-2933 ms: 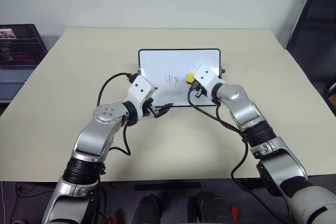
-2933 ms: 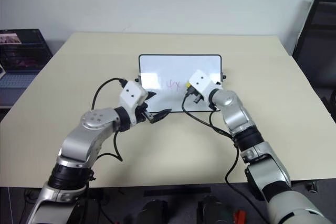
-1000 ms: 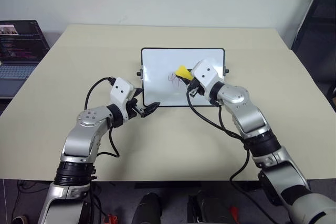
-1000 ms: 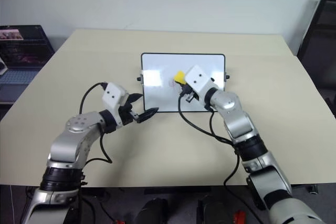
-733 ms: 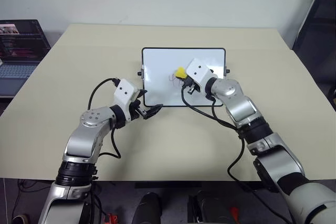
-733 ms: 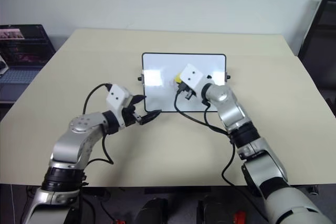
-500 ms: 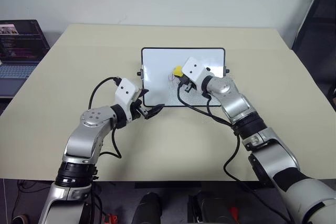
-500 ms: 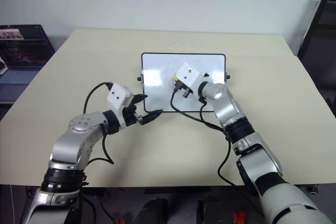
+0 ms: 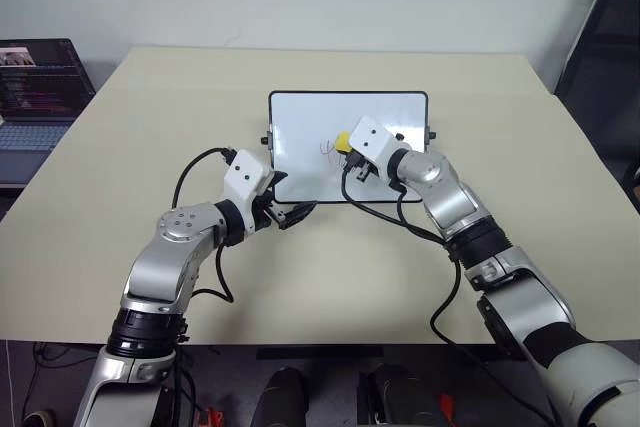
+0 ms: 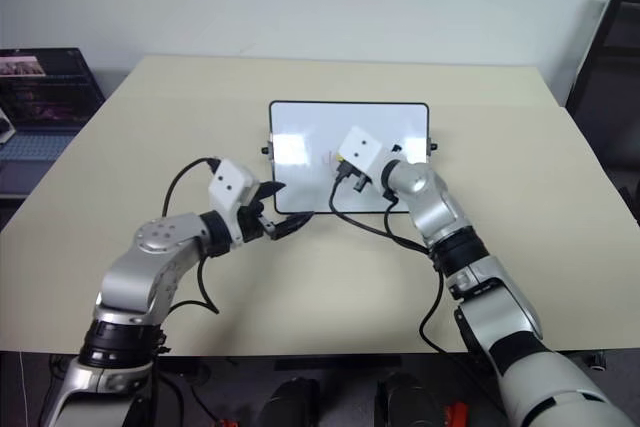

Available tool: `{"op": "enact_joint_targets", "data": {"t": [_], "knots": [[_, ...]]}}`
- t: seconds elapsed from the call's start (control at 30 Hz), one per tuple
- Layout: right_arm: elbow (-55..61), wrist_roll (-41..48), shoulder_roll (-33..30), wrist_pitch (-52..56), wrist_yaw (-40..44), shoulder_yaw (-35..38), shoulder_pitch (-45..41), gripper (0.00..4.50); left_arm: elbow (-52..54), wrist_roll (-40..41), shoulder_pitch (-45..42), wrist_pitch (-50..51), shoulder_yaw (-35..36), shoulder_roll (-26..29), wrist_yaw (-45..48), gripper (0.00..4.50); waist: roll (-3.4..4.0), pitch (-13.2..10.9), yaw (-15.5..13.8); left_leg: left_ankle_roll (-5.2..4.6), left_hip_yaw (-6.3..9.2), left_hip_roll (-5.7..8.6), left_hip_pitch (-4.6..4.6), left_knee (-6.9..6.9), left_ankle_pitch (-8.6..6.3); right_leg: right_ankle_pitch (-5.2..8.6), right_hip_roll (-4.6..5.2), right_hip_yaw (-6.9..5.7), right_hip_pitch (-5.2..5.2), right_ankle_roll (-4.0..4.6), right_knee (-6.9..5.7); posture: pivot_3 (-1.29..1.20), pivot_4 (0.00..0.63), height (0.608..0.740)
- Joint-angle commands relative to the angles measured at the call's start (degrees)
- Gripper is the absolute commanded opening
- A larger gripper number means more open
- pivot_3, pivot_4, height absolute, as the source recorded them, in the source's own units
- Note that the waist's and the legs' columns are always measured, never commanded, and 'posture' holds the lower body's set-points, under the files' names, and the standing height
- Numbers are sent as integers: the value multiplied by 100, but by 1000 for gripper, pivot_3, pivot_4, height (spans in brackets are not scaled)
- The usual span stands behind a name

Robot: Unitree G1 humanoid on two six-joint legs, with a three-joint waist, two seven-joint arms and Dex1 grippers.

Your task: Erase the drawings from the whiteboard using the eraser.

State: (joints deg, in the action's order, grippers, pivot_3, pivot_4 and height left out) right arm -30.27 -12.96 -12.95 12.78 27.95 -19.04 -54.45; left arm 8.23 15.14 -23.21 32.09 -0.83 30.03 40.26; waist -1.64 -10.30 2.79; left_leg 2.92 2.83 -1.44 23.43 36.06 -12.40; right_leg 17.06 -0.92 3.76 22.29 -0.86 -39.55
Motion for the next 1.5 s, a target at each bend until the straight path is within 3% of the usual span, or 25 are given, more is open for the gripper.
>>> {"op": "enact_joint_targets", "data": {"t": [0.03, 0.27, 0.57, 0.73, 0.93, 1.23, 1.5], "knots": [[104, -39, -64, 0, 77, 83, -85, 1090, 165, 47, -133, -71, 1, 4, 19, 4500, 0, 0, 2, 0, 0, 0, 0, 0, 0, 0, 0, 0, 0, 0, 0, 0, 150, 740], [628, -186, -342, 332, 928, -370, 345, 1090, 115, 26, -84, -145, -10, -25, 38, 4500, 0, 0, 0, 0, 0, 1, 0, 0, 0, 0, 0, -1, -2, 0, 2, 0, 150, 740], [137, -309, -133, -198, -2, -72, -78, 1090, 101, 19, -66, -172, -17, -41, 30, 4500, 0, 0, 33, 0, -8, 2, -19, 3, 1, 0, -1, 1, -2, -1, -28, 0, 150, 740], [-147, -290, 12, -295, 35, -121, -192, 1090, 85, 13, -47, -212, -33, -64, 9, 4500, 0, 0, 37, 1, -9, 1, -19, 0, 1, 1, -1, 3, -2, 0, -25, 0, 150, 740], [-29, -371, -140, -181, 771, -391, 10, 1090, 83, 21, -12, -247, -29, -64, -8, 4500, 0, 0, 41, 0, -7, 1, -21, 0, 1, 1, -1, 5, -3, 0, -26, 0, 150, 740], [-638, -525, 40, -772, -239, -128, -487, 1090, 183, 41, -37, -161, -64, -78, -54, 4500, 0, 0, 45, 0, -11, 1, -32, 1, 1, 1, -1, 7, -5, 0, -36, 0, 150, 740], [-909, -539, 62, -836, -159, -194, -570, 1090, 205, 54, -39, -150, -68, -77, -79, 4500, 0, 0, 46, 0, -11, 0, -31, -3, 1, 2, -1, 15, -4, 1, -32, 0, 150, 740]]}}
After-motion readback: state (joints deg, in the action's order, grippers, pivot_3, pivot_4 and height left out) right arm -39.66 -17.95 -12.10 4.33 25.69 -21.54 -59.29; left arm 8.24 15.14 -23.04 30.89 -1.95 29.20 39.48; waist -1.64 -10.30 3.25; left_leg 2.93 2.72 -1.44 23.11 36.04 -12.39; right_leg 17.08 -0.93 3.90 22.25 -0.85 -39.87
